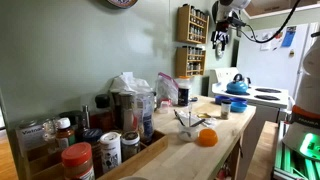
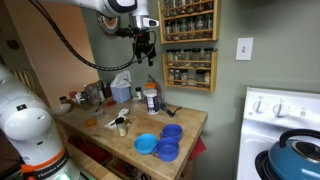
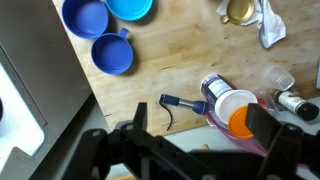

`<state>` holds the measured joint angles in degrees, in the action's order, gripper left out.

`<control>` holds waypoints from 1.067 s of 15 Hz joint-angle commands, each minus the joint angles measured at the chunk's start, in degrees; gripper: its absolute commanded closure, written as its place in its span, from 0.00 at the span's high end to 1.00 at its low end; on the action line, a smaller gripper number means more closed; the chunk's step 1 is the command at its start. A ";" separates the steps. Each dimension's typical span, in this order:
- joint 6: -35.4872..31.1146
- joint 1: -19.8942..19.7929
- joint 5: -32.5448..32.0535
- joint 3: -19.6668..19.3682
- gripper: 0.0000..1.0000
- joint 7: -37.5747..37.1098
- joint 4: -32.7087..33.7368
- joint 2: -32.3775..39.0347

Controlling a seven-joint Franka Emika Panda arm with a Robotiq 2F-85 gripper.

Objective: Place the flashlight upright on the table

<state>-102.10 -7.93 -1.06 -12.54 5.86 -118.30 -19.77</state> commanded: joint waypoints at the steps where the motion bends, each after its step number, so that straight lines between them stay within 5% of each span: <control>1: 0.15 -0.52 0.18 0.41 1.00 0.17 0.17 0.11; 4: 0.15 -0.52 0.18 0.41 1.00 0.17 0.17 0.11; 10: -9.60 -4.60 -0.28 0.57 1.00 -17.53 -2.32 3.29; 16: -11.53 -6.82 -0.42 2.30 1.00 -35.66 -9.24 4.76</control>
<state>-112.05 -13.10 -1.37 -11.45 -22.15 -123.59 -15.11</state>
